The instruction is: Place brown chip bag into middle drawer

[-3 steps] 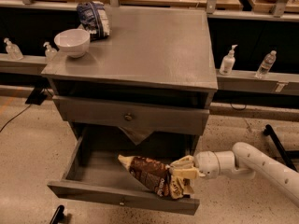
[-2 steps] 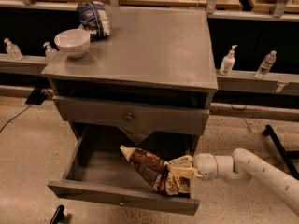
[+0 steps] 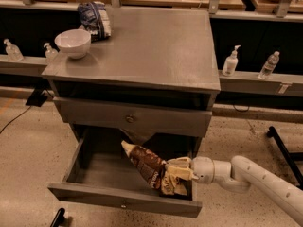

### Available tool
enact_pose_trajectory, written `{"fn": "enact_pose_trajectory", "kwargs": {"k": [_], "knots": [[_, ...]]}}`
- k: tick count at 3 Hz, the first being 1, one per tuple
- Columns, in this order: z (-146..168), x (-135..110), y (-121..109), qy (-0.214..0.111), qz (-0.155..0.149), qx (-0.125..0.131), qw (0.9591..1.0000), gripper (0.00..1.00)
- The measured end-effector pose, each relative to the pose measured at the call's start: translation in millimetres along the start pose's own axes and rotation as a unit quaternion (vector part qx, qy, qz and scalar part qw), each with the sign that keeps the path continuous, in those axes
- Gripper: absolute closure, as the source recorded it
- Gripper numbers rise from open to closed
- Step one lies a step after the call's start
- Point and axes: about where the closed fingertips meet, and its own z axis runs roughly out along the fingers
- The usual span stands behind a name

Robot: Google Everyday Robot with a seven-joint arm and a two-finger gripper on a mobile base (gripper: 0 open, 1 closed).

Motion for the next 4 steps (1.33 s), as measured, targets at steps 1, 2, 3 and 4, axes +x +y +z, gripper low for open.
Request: {"fn": "enact_pose_trajectory", "kwargs": {"k": [1,2,3,4], "knots": [[1.2,-0.8,1.2,0.000,-0.001,-0.004,1.0000,0.54],[3.2,-1.0,1.6,-0.001,0.000,-0.006,1.0000,0.32],[7.5,-1.3,2.7,-0.001,0.000,-0.010,0.9999,0.00],[7.5,-1.3,2.7,-0.001,0.000,-0.010,0.9999,0.00]]}}
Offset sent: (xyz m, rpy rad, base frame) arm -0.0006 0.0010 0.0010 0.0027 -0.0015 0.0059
